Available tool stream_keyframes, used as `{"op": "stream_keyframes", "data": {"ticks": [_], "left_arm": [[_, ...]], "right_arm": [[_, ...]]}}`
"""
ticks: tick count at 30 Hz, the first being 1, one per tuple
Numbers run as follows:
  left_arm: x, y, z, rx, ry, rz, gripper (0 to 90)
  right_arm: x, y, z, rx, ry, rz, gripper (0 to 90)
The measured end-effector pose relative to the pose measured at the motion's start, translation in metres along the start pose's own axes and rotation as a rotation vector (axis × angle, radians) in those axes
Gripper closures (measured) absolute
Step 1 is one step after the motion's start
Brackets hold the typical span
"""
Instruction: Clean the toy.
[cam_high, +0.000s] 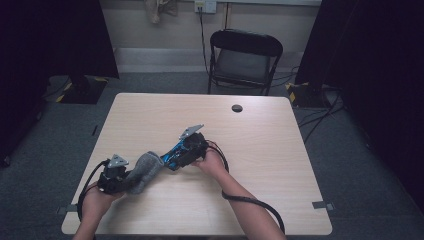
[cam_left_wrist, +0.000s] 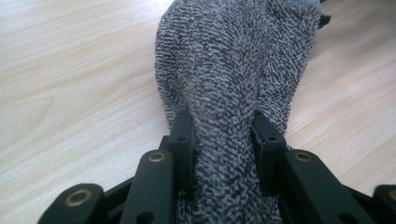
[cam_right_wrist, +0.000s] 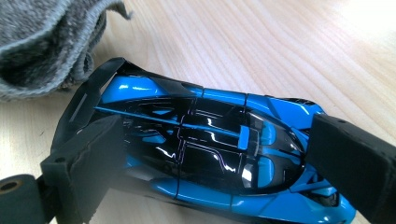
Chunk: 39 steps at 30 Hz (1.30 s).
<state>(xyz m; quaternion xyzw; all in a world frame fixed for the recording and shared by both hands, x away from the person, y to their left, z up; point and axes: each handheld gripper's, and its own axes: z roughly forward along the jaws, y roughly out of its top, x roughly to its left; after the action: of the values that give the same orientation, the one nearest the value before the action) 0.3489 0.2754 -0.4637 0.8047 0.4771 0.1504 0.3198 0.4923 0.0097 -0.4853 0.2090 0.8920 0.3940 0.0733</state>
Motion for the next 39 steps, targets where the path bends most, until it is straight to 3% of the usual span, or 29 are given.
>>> {"op": "stream_keyframes", "data": {"ticks": [4, 9, 13, 16, 18, 20, 22, 24, 25, 26, 29, 31, 32, 35, 37, 39], "left_arm": [[0.0, -0.001, 0.001, 0.014, 0.028, -0.014, 66.0], [-0.001, -0.002, 0.008, 0.039, 0.026, -0.005, 60.2], [-0.004, 0.002, 0.01, 0.002, 0.02, 0.007, 40.8], [-0.006, 0.01, 0.007, -0.052, 0.007, 0.008, 34.1], [-0.009, 0.015, 0.008, -0.06, 0.009, 0.025, 33.7], [-0.009, 0.016, 0.017, -0.019, 0.037, 0.029, 34.7], [-0.009, 0.013, 0.028, 0.009, 0.01, 0.027, 37.5], [-0.011, 0.012, 0.034, 0.021, 0.027, 0.051, 50.2], [-0.011, 0.013, 0.035, 0.012, 0.028, 0.039, 55.7], [-0.009, 0.016, 0.035, 0.012, 0.037, 0.008, 61.8], [0.001, 0.022, 0.039, -0.007, 0.128, -0.095, 65.9], [0.006, 0.025, 0.043, -0.011, 0.15, -0.169, 66.9], [0.006, 0.027, 0.045, -0.004, 0.143, -0.177, 68.2], [-0.005, 0.034, 0.05, 0.014, 0.103, -0.144, 70.3], [-0.014, 0.036, 0.052, 0.032, 0.086, -0.098, 70.7], [-0.02, 0.037, 0.053, 0.037, 0.066, -0.088, 71.1]], "right_arm": [[0.0, -0.001, -0.001, -0.007, -0.011, 0.013, 4.5], [-0.002, -0.003, -0.002, -0.012, -0.016, 0.02, 4.8], [-0.002, -0.002, -0.002, -0.003, -0.017, 0.02, 4.9], [-0.002, -0.001, -0.002, 0.003, -0.018, 0.021, 5.0], [-0.002, -0.001, -0.002, 0.005, -0.018, 0.021, 5.0], [-0.002, -0.001, -0.002, 0.005, -0.017, 0.022, 5.0], [-0.002, -0.001, -0.002, 0.003, -0.017, 0.023, 5.0], [-0.001, -0.001, -0.002, 0.005, -0.018, 0.024, 5.0], [-0.001, -0.001, -0.002, 0.008, -0.018, 0.024, 5.0], [-0.001, -0.001, -0.002, 0.008, -0.017, 0.024, 5.0], [-0.001, -0.001, -0.002, 0.007, -0.019, 0.026, 5.1], [-0.001, -0.001, -0.002, 0.006, -0.021, 0.027, 5.0], [0.0, -0.001, -0.002, 0.006, -0.024, 0.027, 5.0], [0.0, 0.0, -0.002, 0.014, -0.024, 0.029, 5.0], [0.0, 0.001, -0.002, 0.023, -0.025, 0.032, 5.0], [0.0, 0.001, -0.002, 0.025, -0.026, 0.034, 5.0]]}}
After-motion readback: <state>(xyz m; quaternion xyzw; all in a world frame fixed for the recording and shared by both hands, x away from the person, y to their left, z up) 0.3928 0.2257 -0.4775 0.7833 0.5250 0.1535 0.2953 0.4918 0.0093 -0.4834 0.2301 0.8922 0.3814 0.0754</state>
